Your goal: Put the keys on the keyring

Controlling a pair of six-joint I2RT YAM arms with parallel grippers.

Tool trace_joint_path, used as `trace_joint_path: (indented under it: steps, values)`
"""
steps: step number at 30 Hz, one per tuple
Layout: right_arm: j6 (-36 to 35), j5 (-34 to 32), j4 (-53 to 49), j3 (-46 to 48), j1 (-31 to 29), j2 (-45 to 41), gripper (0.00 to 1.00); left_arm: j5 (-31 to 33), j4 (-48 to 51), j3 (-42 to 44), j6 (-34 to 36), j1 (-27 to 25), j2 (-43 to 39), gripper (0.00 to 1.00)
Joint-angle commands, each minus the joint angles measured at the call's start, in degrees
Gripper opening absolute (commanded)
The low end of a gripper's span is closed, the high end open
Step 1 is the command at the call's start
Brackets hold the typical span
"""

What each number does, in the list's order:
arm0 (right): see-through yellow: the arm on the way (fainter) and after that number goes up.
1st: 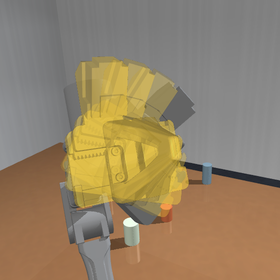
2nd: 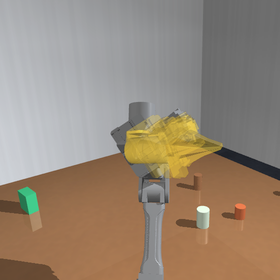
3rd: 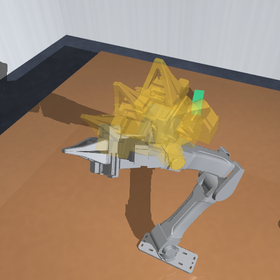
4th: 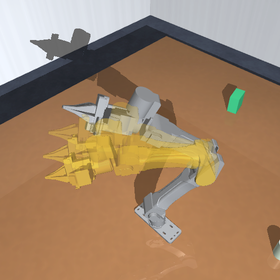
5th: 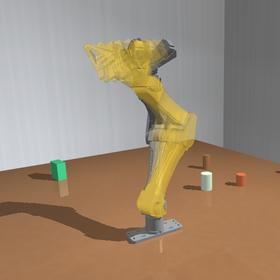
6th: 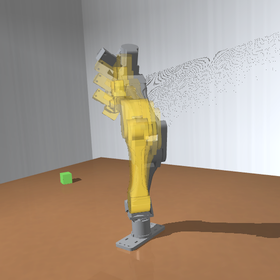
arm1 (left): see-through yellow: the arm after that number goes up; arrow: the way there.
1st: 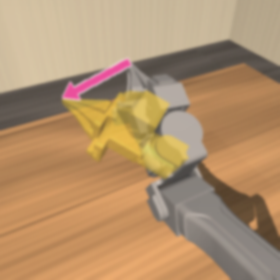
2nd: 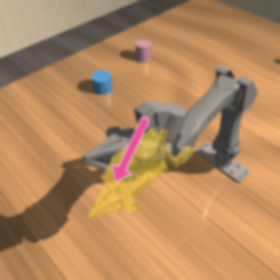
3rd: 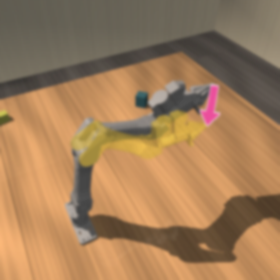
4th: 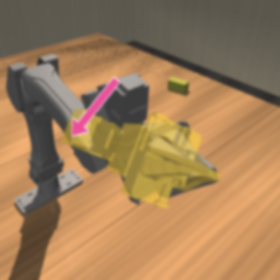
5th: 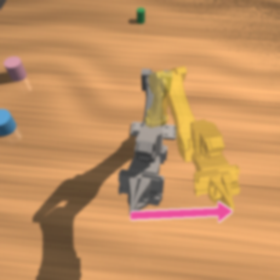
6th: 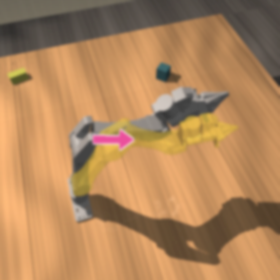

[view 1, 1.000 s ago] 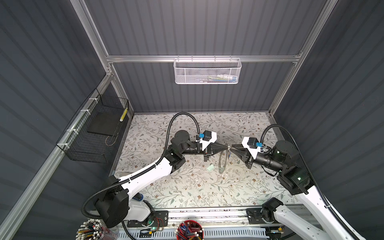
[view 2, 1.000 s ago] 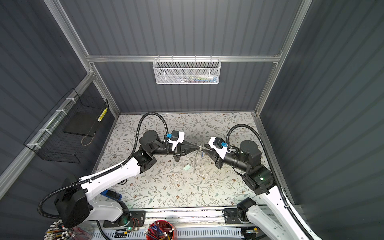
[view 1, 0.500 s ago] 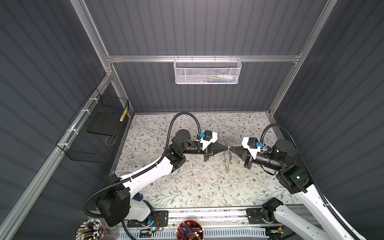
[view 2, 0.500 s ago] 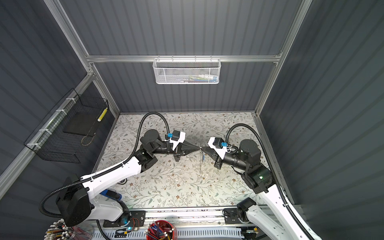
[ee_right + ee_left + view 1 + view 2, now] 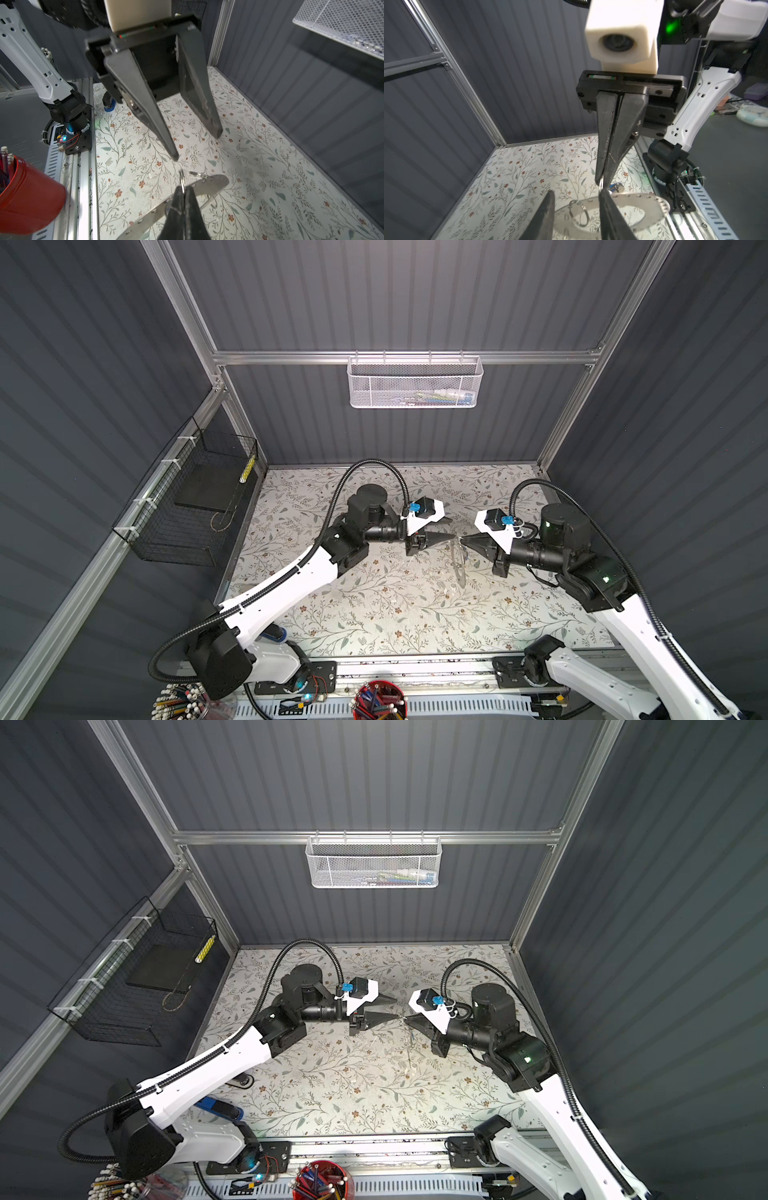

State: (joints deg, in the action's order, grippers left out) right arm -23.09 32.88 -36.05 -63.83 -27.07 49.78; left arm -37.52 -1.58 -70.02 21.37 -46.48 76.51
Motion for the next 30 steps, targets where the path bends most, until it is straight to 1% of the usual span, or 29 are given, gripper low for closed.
trace_joint_path:
  steps: [1, 3, 10, 16, 19, 23, 25, 30]
  values:
    - [-2.3, -2.1, -10.2, -3.8, 0.1, 1.9, 0.00, 5.4, 13.6, -3.2, 8.8, -0.7, -0.6, 0.37]
    - [-2.3, -2.1, -12.2, -5.5, 0.1, 3.3, 0.00, 6.8, 15.8, -4.5, 10.2, -1.2, 0.0, 0.36]
    - [-2.2, -2.3, -17.0, -10.0, 0.1, 6.6, 0.00, 12.5, 21.5, -8.4, 15.2, -6.2, 3.2, 0.36]
    - [-2.1, -1.2, -18.3, -10.4, 0.1, 8.1, 0.00, 13.9, 22.5, -9.8, 15.8, -8.4, 4.4, 0.35]
    - [-2.1, -0.7, -18.3, -10.2, 0.1, 8.2, 0.00, 14.6, 23.2, -10.5, 16.1, -9.1, 5.3, 0.32]
    - [-2.4, -0.5, -18.4, -10.0, 0.1, 8.1, 0.00, 15.3, 23.6, -10.5, 16.3, -9.5, 6.2, 0.30]
    - [-2.5, -0.5, -18.3, -10.0, 0.1, 8.0, 0.00, 15.3, 23.6, -12.7, 16.5, -9.7, 6.7, 0.29]
    - [-2.7, 0.1, -18.3, -9.8, 0.1, 7.9, 0.00, 15.1, 23.9, -13.3, 16.6, -10.0, 7.6, 0.25]
